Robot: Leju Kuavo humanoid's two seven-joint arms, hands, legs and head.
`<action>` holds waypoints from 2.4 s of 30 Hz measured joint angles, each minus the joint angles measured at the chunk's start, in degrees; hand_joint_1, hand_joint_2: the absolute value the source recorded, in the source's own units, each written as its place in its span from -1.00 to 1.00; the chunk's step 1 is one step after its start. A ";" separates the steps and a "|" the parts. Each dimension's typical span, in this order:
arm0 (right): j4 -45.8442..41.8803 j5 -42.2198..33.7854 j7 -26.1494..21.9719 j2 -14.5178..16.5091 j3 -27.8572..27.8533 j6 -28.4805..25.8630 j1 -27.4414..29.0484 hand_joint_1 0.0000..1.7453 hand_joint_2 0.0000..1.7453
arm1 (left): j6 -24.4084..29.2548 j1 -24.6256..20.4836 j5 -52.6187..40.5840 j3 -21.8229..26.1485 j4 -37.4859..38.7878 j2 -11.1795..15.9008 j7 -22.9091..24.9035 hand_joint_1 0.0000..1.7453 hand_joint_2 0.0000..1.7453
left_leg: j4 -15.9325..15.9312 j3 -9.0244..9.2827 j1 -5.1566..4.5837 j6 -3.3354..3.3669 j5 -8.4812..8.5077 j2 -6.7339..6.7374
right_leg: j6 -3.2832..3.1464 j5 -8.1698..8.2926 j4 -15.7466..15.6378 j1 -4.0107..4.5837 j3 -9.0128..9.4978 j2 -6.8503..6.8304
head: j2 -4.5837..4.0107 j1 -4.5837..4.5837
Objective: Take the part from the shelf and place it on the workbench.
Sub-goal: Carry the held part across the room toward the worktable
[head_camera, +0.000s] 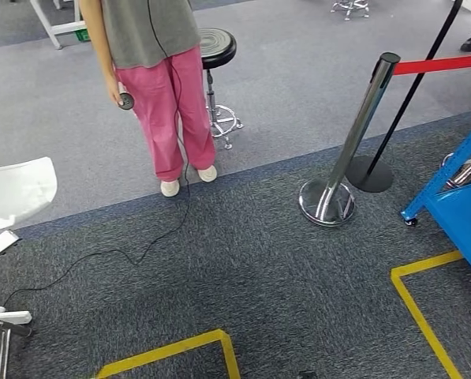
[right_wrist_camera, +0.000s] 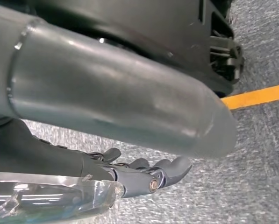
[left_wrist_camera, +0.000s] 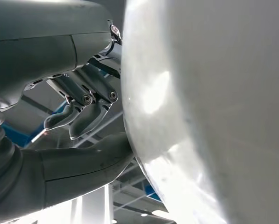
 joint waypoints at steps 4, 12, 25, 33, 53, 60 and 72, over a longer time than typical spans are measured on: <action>0.00 0.10 0.19 0.26 0.05 -0.84 0.25 -1.00 -1.00 | 0.90 3.14 0.00 2.53 0.00 0.07 0.00 1.00 1.00 | 13.01 -6.05 -0.20 -0.62 -6.40 4.98 | -0.69 -0.02 -0.19 0.32 -0.10 -3.09 | 0.00 -0.15; 0.00 1.34 0.81 0.97 1.03 -1.07 0.19 -1.00 -1.00 | 3.46 12.58 -0.01 12.28 -0.17 -0.65 -1.05 1.00 1.00 | -1.49 2.62 -1.00 0.81 -0.87 9.36 | 0.28 -1.14 -0.14 1.34 0.63 -8.79 | 0.00 -0.05; -0.01 1.86 1.14 1.46 1.64 -1.21 0.11 -1.00 -1.00 | 8.44 17.61 0.02 33.23 -0.17 -15.43 -30.56 1.00 1.00 | -1.60 2.49 -0.24 2.11 -0.40 -0.46 | 1.34 -0.94 1.88 0.16 -0.65 2.42 | 0.00 0.42; -0.01 1.92 1.20 1.67 1.67 -1.23 0.04 -1.00 -1.00 | 8.82 16.01 0.02 43.06 -0.30 -25.64 -42.35 1.00 1.00 | 7.69 -2.98 -0.26 -0.02 -5.25 4.03 | -0.58 -0.15 -1.28 0.27 1.12 -1.99 | 0.00 -0.05; -0.02 1.66 1.07 1.57 1.62 -1.36 0.04 -1.00 -1.00 | 8.90 11.56 0.02 51.13 -1.53 -38.08 -54.51 1.00 1.00 | -1.85 3.27 0.07 2.45 -0.91 1.63 | 1.82 -5.40 10.96 0.58 -4.88 -1.77 | 0.00 0.35; -0.02 1.38 0.81 1.57 1.60 -1.36 -0.11 -1.00 -1.00 | 8.92 10.51 0.02 52.12 -1.55 -39.18 -55.37 1.00 1.00 | -1.43 2.40 0.20 0.66 -0.82 -0.88 | 0.56 0.00 -0.35 0.12 0.28 -0.14 | 0.00 0.29; -0.02 0.93 0.33 1.50 1.56 -1.29 0.25 -1.00 -1.00 | 8.92 8.96 0.02 51.75 -1.58 -39.61 -55.15 1.00 1.00 | -0.98 3.43 -0.60 0.70 -1.69 10.05 | 0.33 -0.54 -0.47 1.16 0.44 -8.78 | 0.00 0.03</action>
